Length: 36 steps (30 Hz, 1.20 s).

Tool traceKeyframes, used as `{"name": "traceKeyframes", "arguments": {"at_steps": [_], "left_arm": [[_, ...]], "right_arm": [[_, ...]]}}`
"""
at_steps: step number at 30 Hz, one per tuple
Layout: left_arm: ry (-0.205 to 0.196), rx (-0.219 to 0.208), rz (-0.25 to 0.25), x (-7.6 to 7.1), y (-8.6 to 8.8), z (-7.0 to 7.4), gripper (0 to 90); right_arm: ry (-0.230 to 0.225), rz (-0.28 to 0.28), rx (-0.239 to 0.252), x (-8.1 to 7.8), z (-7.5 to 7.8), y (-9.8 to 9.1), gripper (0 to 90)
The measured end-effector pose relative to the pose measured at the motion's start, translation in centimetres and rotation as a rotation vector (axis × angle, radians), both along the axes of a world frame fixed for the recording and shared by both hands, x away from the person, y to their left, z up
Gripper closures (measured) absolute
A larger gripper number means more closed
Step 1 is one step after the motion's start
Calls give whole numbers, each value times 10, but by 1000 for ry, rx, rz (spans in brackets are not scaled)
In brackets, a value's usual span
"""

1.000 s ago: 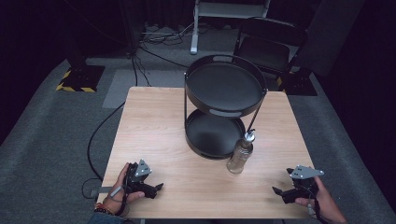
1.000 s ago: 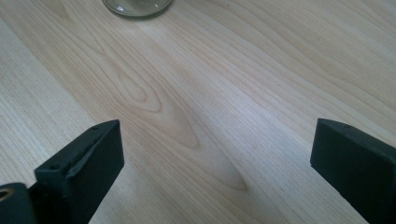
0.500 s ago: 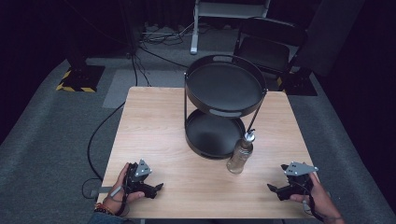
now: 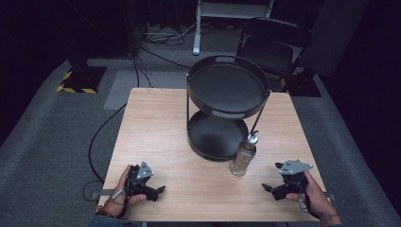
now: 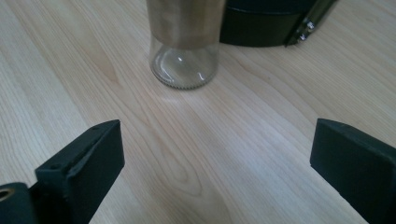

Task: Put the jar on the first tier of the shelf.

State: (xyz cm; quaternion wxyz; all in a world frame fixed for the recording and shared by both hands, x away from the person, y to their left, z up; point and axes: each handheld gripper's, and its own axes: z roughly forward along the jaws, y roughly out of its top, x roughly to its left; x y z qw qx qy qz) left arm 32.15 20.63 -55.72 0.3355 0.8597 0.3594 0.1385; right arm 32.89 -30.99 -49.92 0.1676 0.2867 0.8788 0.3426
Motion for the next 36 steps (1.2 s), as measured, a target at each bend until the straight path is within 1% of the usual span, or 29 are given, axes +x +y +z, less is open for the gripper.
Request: {"name": "traceKeyframes", "arguments": {"at_steps": [4, 8, 9, 14, 17, 20, 23, 24, 30, 34, 36], "left_arm": [[0, -1, 0, 0, 0, 0, 2], [0, 0, 0, 0, 0, 0, 2], [0, 0, 0, 0, 0, 0, 2], [0, 0, 0, 0, 0, 0, 2], [0, 0, 0, 0, 0, 0, 2], [0, 0, 0, 0, 0, 0, 2], [0, -1, 0, 0, 0, 0, 2], [0, -1, 0, 0, 0, 0, 2], [0, -1, 0, 0, 0, 0, 2], [0, -1, 0, 0, 0, 0, 2], [0, 0, -1, 0, 0, 0, 2]], "right_arm": [[-2, 21, -5, 4, 1, 12, 28], [-7, 32, -7, 6, 2, 18, 29], [-11, 40, -4, 8, 3, 23, 29], [-12, 50, 0, 11, 5, 30, 29], [-17, 60, 10, 15, 7, 39, 31], [-20, 75, 6, 17, 7, 44, 31], [-21, 74, 3, 19, 7, 47, 31], [-16, 73, 9, 19, 7, 47, 32], [-24, 82, 12, 25, 9, 55, 33], [-24, 81, 18, 29, 10, 59, 38], [-21, 77, 30, 32, 11, 62, 39]]}}
